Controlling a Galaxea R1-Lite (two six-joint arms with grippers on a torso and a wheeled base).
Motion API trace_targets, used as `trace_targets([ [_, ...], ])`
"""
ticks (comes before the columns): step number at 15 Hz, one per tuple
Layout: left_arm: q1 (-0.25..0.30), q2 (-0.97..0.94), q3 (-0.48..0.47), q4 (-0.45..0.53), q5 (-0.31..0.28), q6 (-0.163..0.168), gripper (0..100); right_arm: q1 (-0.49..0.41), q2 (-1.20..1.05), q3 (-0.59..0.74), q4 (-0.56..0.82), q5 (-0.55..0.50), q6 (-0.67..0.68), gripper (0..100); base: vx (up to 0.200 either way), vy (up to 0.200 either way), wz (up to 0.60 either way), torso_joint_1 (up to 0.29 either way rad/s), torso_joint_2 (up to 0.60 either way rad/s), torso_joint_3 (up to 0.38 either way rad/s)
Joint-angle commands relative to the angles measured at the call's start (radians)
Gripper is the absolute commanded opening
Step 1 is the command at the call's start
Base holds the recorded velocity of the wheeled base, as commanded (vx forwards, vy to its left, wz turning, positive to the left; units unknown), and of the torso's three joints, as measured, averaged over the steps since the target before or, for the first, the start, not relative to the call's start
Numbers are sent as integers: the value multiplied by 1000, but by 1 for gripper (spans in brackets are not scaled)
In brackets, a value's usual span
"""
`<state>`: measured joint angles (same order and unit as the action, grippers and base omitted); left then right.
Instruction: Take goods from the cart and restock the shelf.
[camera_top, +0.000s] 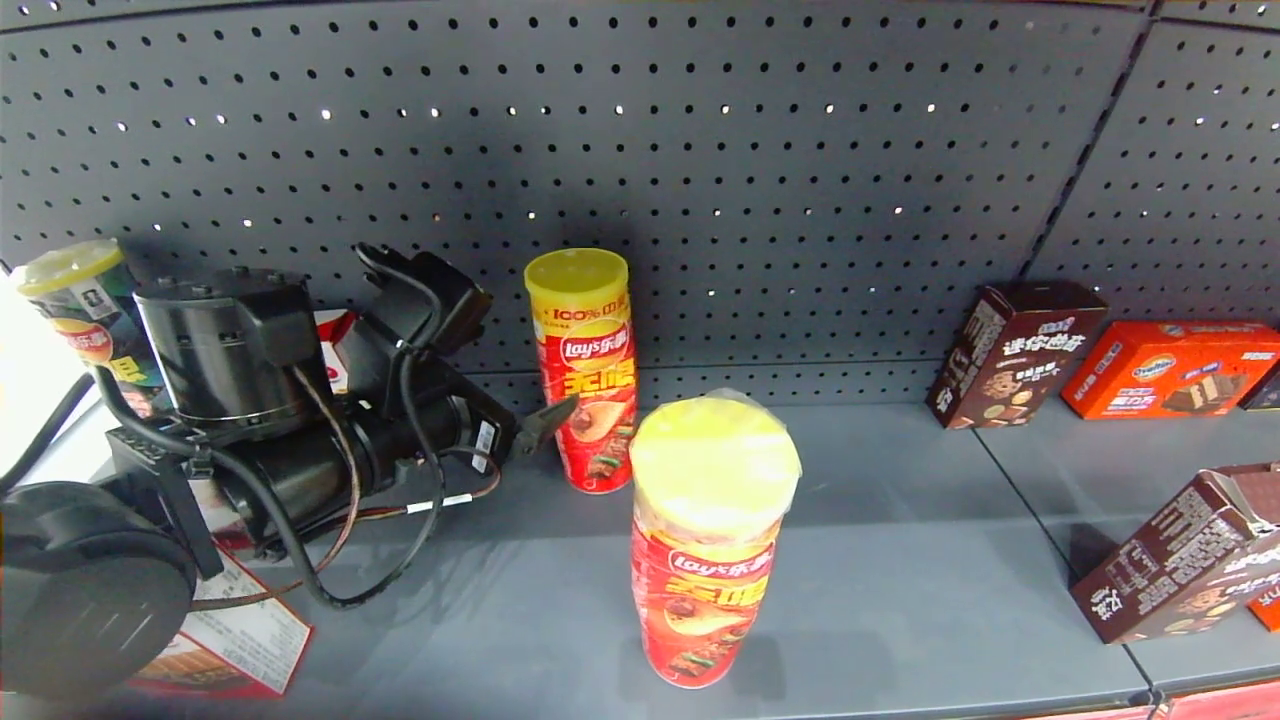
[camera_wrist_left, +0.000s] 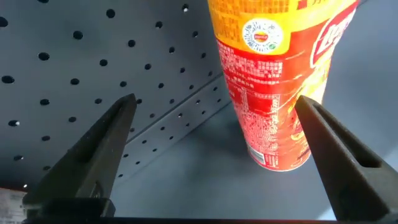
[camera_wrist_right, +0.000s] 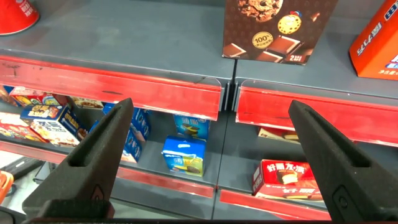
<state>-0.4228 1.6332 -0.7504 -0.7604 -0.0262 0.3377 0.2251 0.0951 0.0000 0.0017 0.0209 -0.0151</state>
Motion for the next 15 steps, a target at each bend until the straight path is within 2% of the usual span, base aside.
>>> trace_targets([
  [1, 9, -1, 3, 0, 3, 0, 100, 0, 2, 0, 0, 1, 0, 100, 0, 0, 0, 0, 0, 0],
  [7, 15, -18, 10, 7, 5, 0, 100, 0, 2, 0, 0, 1, 0, 100, 0, 0, 0, 0, 0, 0],
  [11, 19, -118, -27, 181, 6, 0, 100, 0, 2, 0, 0, 1, 0, 100, 0, 0, 0, 0, 0, 0],
  [12, 29, -125, -46, 219, 23, 4, 100, 0, 2, 0, 0, 1, 0, 100, 0, 0, 0, 0, 0, 0],
  [14, 36, -121, -90, 273, 61, 35, 100, 0, 2, 0, 0, 1, 0, 100, 0, 0, 0, 0, 0, 0],
  [15, 38, -111, -102, 286, 80, 37, 100, 0, 2, 0, 0, 1, 0, 100, 0, 0, 0, 0, 0, 0],
])
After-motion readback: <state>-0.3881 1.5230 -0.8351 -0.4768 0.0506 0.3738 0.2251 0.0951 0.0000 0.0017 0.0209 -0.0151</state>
